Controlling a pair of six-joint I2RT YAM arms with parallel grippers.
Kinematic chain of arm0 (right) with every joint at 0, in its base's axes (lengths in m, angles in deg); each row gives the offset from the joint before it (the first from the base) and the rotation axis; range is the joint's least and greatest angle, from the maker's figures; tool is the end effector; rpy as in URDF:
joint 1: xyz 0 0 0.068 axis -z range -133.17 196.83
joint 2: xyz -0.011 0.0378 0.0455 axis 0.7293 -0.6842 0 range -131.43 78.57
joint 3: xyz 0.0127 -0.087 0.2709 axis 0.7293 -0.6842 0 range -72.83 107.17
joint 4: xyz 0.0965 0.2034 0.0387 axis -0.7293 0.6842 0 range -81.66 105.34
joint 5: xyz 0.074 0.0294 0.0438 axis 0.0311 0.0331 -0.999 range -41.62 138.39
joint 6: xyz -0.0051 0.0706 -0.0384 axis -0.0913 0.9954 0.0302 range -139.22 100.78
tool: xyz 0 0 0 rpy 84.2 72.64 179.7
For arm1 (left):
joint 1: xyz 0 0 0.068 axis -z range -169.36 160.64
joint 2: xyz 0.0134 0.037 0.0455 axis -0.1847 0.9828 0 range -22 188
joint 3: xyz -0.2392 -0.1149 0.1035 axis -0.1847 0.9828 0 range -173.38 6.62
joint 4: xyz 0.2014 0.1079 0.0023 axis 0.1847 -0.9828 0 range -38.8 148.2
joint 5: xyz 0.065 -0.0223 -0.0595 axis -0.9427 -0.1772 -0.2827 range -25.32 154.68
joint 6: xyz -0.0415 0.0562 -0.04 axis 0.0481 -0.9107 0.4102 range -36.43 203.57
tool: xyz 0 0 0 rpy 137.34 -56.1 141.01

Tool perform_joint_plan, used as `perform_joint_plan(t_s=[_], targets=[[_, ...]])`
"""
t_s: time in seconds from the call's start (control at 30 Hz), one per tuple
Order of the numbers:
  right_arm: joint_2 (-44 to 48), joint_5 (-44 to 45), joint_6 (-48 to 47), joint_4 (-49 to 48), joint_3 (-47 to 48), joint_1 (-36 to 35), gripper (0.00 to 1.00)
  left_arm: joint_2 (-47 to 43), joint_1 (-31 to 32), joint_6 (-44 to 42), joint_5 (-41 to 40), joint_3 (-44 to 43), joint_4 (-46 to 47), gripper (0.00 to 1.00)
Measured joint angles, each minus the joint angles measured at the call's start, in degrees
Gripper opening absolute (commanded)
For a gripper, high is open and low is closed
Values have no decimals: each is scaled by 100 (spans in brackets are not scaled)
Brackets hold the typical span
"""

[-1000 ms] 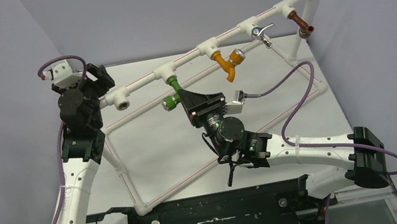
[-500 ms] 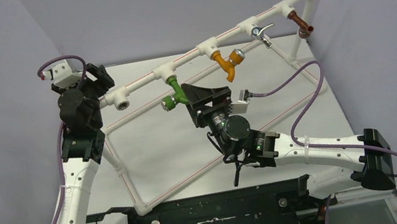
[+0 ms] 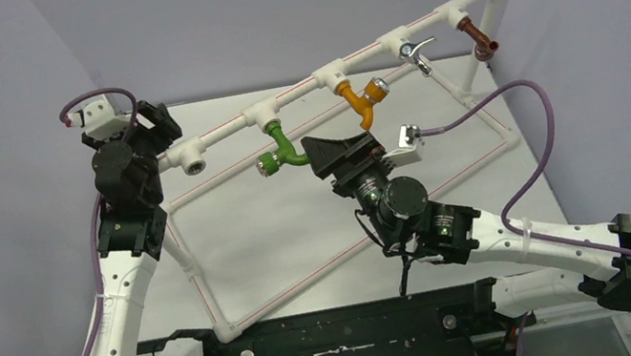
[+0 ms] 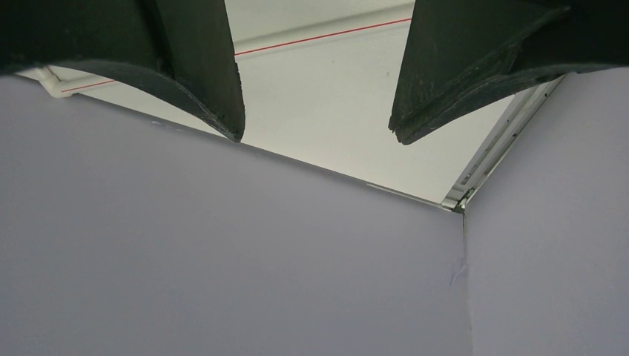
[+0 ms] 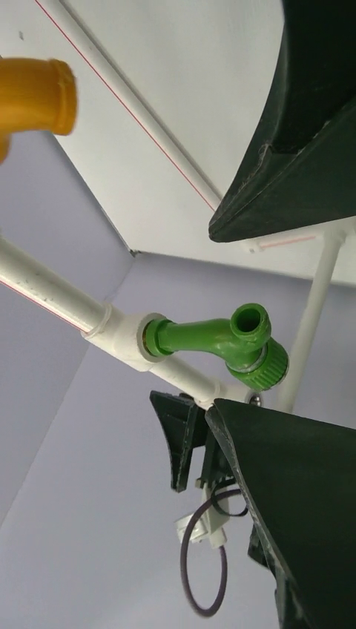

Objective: Install the water faucets

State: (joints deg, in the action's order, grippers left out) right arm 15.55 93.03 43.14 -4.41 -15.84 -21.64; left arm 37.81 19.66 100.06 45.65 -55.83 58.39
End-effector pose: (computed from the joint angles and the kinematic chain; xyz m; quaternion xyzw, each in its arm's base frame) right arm 0.1306 0.1978 0.4118 0.2507 0.6289 0.5237 0.5171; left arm 0.2278 -0.0131 0.4289 -0.1638 0.6707 -0.0465 0.7219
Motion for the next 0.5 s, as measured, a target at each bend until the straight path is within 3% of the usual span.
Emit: perform_joint_plan(t_s=[0.5], targets=[[787, -1923, -6028, 229, 179, 101, 79, 7, 0, -2, 2, -2, 2, 70]])
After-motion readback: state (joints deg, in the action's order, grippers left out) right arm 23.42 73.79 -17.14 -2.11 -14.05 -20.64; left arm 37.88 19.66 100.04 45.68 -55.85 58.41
